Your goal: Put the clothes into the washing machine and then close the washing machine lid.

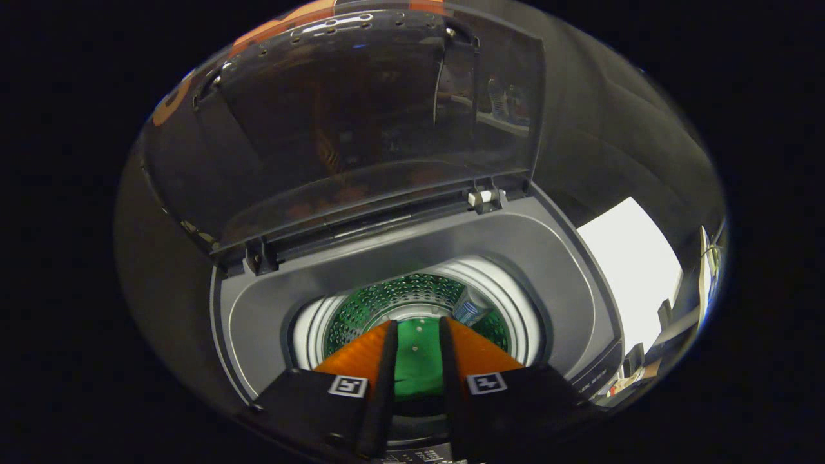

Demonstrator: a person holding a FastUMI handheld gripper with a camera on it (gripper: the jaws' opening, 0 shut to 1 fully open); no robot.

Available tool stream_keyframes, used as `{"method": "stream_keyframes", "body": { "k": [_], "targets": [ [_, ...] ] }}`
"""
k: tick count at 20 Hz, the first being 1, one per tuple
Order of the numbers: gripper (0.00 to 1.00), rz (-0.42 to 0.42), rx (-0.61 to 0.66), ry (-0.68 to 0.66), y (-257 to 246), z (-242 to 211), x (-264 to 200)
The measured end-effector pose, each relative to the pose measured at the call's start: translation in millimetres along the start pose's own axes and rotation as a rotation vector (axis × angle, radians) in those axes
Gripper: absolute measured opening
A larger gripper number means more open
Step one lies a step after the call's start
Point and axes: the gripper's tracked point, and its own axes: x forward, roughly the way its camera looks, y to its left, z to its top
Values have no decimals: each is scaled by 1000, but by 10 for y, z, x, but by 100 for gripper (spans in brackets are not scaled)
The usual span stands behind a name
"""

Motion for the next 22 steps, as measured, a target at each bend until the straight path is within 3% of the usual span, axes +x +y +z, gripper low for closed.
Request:
{"method": "stream_keyframes", "body": {
  "k": [1, 3, 7, 15, 22],
  "targets": [
    [50, -5, -1, -9, -26, 35, -39],
    [63, -14, 7, -24, -57, 87, -134],
    [100, -35, 5, -45, -180, 186, -389],
    [100, -42, -41, -159, -307, 698, -1182],
    [100, -25, -73, -309, -269, 1493, -1893]
  ]
}}
